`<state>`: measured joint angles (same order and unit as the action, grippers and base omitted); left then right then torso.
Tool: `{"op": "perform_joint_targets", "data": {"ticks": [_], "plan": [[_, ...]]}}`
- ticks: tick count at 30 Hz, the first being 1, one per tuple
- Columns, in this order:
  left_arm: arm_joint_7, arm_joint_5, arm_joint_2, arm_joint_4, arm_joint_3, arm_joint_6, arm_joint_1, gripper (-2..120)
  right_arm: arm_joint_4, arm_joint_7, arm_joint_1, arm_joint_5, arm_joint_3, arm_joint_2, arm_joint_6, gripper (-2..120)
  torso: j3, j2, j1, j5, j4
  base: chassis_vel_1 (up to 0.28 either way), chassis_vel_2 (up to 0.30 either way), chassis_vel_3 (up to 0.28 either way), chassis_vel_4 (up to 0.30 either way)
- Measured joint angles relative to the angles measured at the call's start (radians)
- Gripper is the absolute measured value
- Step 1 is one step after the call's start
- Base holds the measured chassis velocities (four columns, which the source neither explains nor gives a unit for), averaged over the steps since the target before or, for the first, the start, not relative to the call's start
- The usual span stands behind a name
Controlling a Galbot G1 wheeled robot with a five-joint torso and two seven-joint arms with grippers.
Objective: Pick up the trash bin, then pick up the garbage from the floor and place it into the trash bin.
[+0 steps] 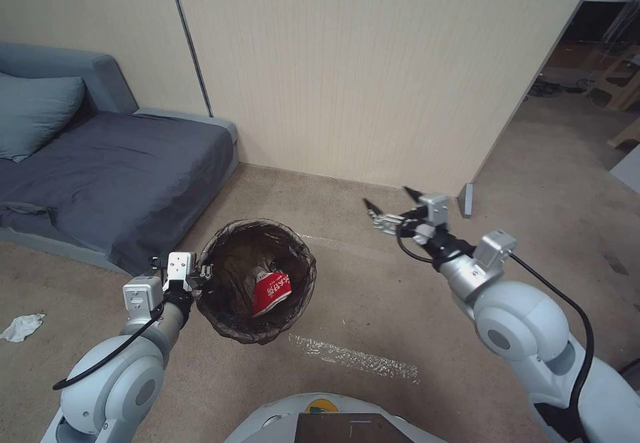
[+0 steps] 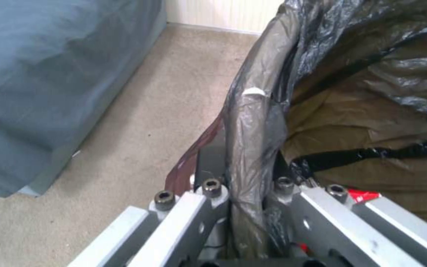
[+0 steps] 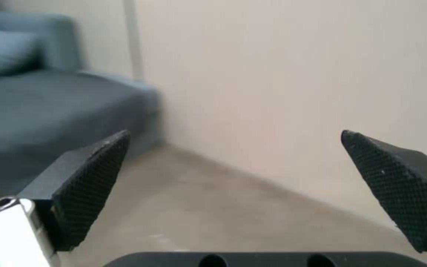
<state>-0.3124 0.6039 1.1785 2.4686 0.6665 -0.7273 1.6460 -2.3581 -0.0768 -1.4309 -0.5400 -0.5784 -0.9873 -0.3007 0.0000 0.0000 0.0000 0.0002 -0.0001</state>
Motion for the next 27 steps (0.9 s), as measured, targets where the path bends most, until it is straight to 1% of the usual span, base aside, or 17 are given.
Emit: {"op": "perform_joint_targets", "data": {"ticks": [2, 3, 4, 5, 6, 7, 8, 10, 11, 14, 18, 23, 27], "plan": [[0.012, -0.019, 0.005, -0.004, 0.002, 0.005, -0.003, 2, 0.010, 0.035, -0.086, 0.135, -0.063, -0.105, 0.086, 100, 0.000, 0.000, 0.000, -0.0003, 0.0001, 0.000, 0.000, 0.000, 0.000], [0.020, -0.032, 0.006, -0.007, 0.004, 0.010, -0.005, 2, 0.015, 0.041, -0.114, 0.186, -0.075, -0.148, 0.116, 100, 0.000, 0.000, 0.000, -0.0002, -0.0001, 0.000, 0.000, 0.000, 0.000], [0.020, -0.032, 0.006, -0.007, 0.004, 0.010, -0.005, 2, 0.015, 0.041, -0.114, 0.186, -0.075, -0.148, 0.116, 100, 0.000, 0.000, 0.000, -0.0002, -0.0001, 0.000, 0.000, 0.000, 0.000], [0.031, -0.051, 0.007, -0.014, 0.007, 0.018, -0.009, 2, 0.019, 0.045, -0.145, 0.245, -0.085, -0.199, 0.153, 100, 0.000, 0.000, 0.000, -0.0001, -0.0004, 0.000, 0.000, 0.000, 0.000], [0.040, -0.066, 0.009, -0.023, 0.010, 0.026, -0.014, 2, 0.024, 0.047, -0.179, 0.313, -0.093, -0.267, 0.203, 100, 0.000, 0.000, 0.000, -0.0003, -0.0004, 0.000, 0.000, 0.000, 0.000], [0.043, -0.071, 0.011, -0.028, 0.010, 0.029, -0.016, 2, 0.025, 0.048, -0.203, 0.352, -0.095, -0.309, 0.233, 100, 0.000, 0.000, 0.000, -0.0002, -0.0001, 0.000, 0.000, 0.000, 0.000], [0.043, -0.071, 0.011, -0.028, 0.010, 0.029, -0.016, 2, 0.025, 0.048, -0.203, 0.352, -0.095, -0.309, 0.233, 100, 0.000, 0.000, 0.000, -0.0002, -0.0001, 0.000, 0.000, 0.000, 0.000], [0.048, -0.079, 0.015, -0.038, 0.010, 0.033, -0.023, 2, 0.022, 0.048, -0.246, 0.407, -0.096, -0.381, 0.279, 100, 0.000, 0.000, 0.000, -0.0004, 0.0002, 0.000, 0.000, 0.000, 0.000], [0.048, -0.079, 0.015, -0.038, 0.010, 0.033, -0.023, 2, 0.022, 0.048, -0.246, 0.407, -0.096, -0.381, 0.279, 100, 0.000, 0.000, 0.000, -0.0004, 0.0002, 0.000, 0.000, 0.000, 0.000], [0.063, -0.091, 0.013, -0.043, 0.014, 0.040, -0.029, 2, 0.009, 0.060, -0.296, 0.446, -0.097, -0.446, 0.324, 100, 0.000, 0.000, 0.000, -0.0005, 0.0001, 0.000, 0.000, 0.000, 0.000], [0.081, -0.103, 0.015, -0.041, 0.023, 0.040, -0.029, 2, -0.007, 0.075, -0.327, 0.457, -0.102, -0.471, 0.346, 100, 0.000, 0.000, 0.000, -0.0005, 0.0001, 0.000, 0.000, 0.000, 0.000], [0.101, -0.121, 0.016, -0.039, 0.025, 0.041, -0.031, 2, -0.016, 0.076, -0.335, 0.456, -0.105, -0.480, 0.348, 100, 0.000, 0.000, 0.000, -0.0004, 0.0001, 0.000, 0.000, 0.000, 0.000], [0.105, -0.123, 0.016, -0.041, 0.025, 0.041, -0.038, 2, -0.018, 0.075, -0.334, 0.451, -0.107, -0.480, 0.345, 100, 0.000, 0.000, 0.000, -0.0003, 0.0000, 0.000, 0.000, 0.000, 0.000]]}}
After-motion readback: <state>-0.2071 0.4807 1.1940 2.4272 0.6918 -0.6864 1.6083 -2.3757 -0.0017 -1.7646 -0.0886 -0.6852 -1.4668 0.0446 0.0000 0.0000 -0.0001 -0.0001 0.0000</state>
